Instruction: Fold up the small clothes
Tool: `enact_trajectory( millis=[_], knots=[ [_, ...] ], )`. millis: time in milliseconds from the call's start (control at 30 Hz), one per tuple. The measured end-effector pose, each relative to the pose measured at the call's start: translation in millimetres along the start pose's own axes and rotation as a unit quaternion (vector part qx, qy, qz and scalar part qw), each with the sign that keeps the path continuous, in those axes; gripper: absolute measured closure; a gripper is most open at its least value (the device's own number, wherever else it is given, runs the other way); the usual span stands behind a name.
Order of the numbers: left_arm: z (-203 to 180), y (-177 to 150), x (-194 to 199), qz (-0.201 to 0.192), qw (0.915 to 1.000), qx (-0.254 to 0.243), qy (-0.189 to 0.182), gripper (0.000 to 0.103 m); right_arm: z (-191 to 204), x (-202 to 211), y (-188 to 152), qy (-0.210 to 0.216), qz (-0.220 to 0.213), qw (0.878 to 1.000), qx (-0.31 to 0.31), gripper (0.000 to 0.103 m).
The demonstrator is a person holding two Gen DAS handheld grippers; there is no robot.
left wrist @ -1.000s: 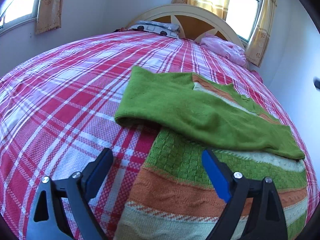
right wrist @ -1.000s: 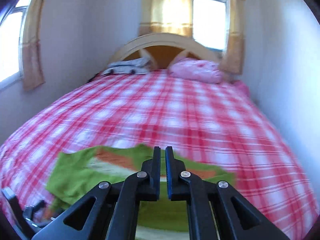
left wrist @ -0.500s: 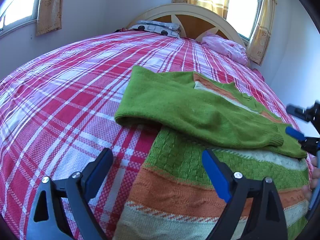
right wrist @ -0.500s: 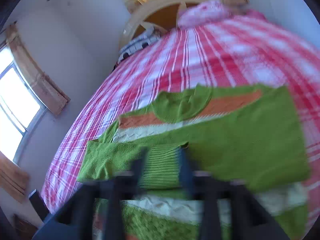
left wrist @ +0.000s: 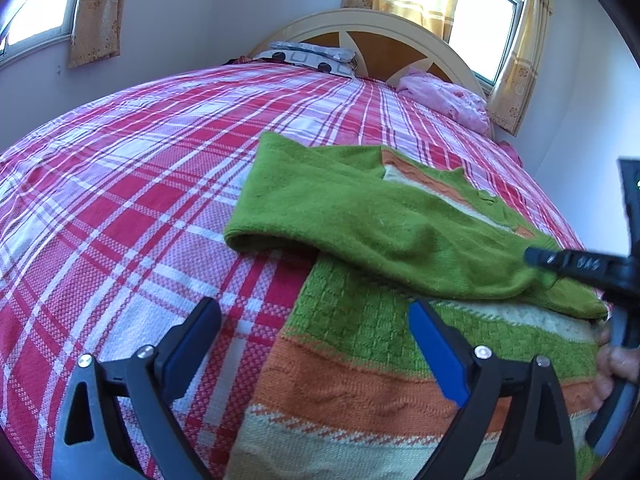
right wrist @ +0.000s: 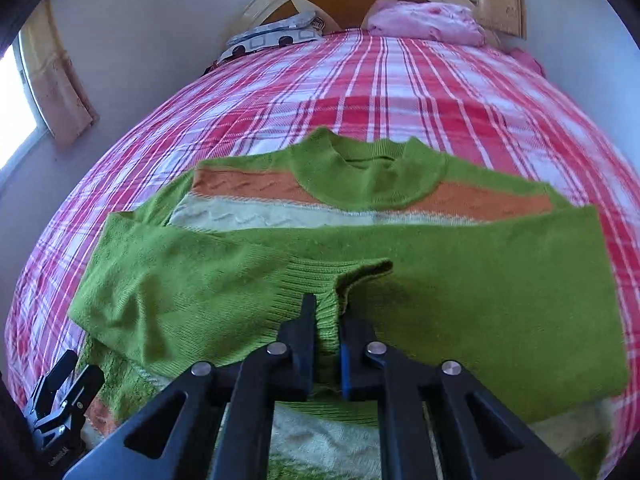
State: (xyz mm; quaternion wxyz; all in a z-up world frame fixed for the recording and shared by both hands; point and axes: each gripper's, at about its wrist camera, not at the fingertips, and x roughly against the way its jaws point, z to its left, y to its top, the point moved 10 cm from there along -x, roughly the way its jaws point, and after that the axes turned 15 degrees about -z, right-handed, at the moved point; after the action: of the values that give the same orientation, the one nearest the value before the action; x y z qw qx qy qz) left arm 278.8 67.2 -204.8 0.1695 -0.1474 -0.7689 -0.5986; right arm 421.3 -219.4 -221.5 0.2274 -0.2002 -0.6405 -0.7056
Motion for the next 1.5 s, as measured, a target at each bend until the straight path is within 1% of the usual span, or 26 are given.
enact_trajectory(
  millis=[67,100,167,267,333,400,500,633,667,733,767,867,900,933,967,1000,1033,1067,1133,1267,1300,1333,1400,1433,1467,1500],
  knots=[
    [0.4,0.3,-0.4,0.000,1.0000,0.000,0.000,0.005,0.5,23.0,26.4,-0.014,-0.046,0.998,0.028,0.097],
    [0.6,0.4,-0.6,0.000,1.0000,0.001,0.000,0.005,-0.8,29.5,35.7,-0.023,-0.060,0.997,0.036,0.097],
    [0.4,0.4,-1.0,0.000,1.0000,0.002,0.000,0.005,-10.4,58.6,65.5,-0.048,-0.104,0.992,0.055,0.097],
    [0.9,0.6,-1.4,0.000,1.0000,0.002,0.000,0.005,-28.7,90.6,93.0,-0.085,-0.141,0.984,0.075,0.097],
    [0.8,0.5,-1.7,-0.001,1.0000,0.003,0.001,0.005,-48.4,108.1,103.1,-0.111,-0.152,0.978,0.088,0.097],
    [1.1,0.8,-2.4,-0.002,1.0000,0.003,0.003,0.005,-68.5,113.6,99.3,-0.120,-0.144,0.979,0.083,0.097],
    [1.6,0.5,-2.4,-0.002,1.0000,0.003,0.003,0.005,-99.1,104.1,69.7,-0.143,-0.107,0.981,0.081,0.097],
    [1.4,0.4,-2.5,-0.001,1.0000,0.001,0.004,0.005,-120.2,72.7,25.0,-0.108,-0.063,0.991,0.037,0.096],
    [1.7,0.5,-2.8,0.000,1.0000,0.001,0.004,0.005,-125.3,70.4,14.2,-0.107,-0.054,0.992,0.031,0.096],
    [1.8,0.3,-2.9,0.000,1.0000,-0.002,0.006,0.005,-135.1,54.6,-13.3,-0.104,-0.012,0.994,0.011,0.095],
    [1.5,0.2,-3.1,0.001,1.0000,-0.003,0.007,0.005,-140.3,49.5,-23.1,-0.092,0.003,0.996,-0.006,0.094],
    [1.9,-0.2,-3.5,0.002,0.9999,-0.006,0.009,0.005,-148.7,63.8,-21.1,-0.066,-0.009,0.997,-0.050,0.089],
    [1.8,-0.1,-3.4,0.002,1.0000,-0.005,0.008,0.005,-155.4,73.6,-17.6,-0.067,-0.020,0.996,-0.063,0.089],
    [1.4,-0.1,-3.4,0.001,1.0000,-0.005,0.008,0.005,-163.7,83.4,-11.2,-0.082,-0.037,0.994,-0.069,0.089],
    [1.0,-0.1,-3.7,0.001,1.0000,-0.004,0.008,0.005,-175.7,97.1,-5.5,-0.113,-0.060,0.989,-0.072,0.089],
    [0.9,0.0,-3.8,0.001,1.0000,-0.005,0.009,0.005,-189.2,113.1,-0.2,-0.158,-0.080,0.982,-0.070,0.089],
    [1.5,-0.1,-3.8,0.002,0.9999,-0.006,0.009,0.005,-197.3,129.5,3.7,-0.189,-0.096,0.975,-0.065,0.089],
    [1.2,-0.2,-4.1,0.002,0.9999,-0.008,0.010,0.005,-195.4,137.6,5.1,-0.187,-0.103,0.975,-0.059,0.089],
    [1.3,-0.2,-4.7,0.003,0.9999,-0.010,0.012,0.005,-171.2,137.4,2.6,-0.136,-0.090,0.986,-0.041,0.089],
    [0.8,-1.1,-5.0,0.005,0.9998,-0.015,0.014,0.005,-116.1,116.7,-4.1,-0.062,-0.066,0.996,0.010,0.089],
    [0.4,-1.4,-5.2,0.006,0.9998,-0.016,0.013,0.003,-103.4,103.1,-9.1,-0.052,-0.051,0.997,0.022,0.089],
    [-0.5,-1.7,-5.4,0.008,0.9998,-0.018,0.011,0.001,-101.4,95.5,-13.2,-0.055,-0.038,0.997,0.025,0.089],
    [-3.1,-2.6,-6.9,0.015,0.9996,-0.024,0.005,0.000,-106.3,67.0,-40.4,-0.068,0.029,0.997,-0.001,0.089],
    [-3.7,-3.3,-7.4,0.020,0.9994,-0.028,0.005,0.000,-107.3,62.7,-46.7,-0.063,0.037,0.997,-0.018,0.089],
    [-4.2,-4.0,-7.5,0.026,0.9991,-0.032,0.004,0.000,-107.9,65.9,-46.5,-0.058,0.028,0.998,-0.027,0.089],
    [-5.3,-4.3,-6.6,0.034,0.9986,-0.039,-0.001,0.000,-107.7,72.9,-48.7,-0.053,0.035,0.997,-0.032,0.089]
  ],
)
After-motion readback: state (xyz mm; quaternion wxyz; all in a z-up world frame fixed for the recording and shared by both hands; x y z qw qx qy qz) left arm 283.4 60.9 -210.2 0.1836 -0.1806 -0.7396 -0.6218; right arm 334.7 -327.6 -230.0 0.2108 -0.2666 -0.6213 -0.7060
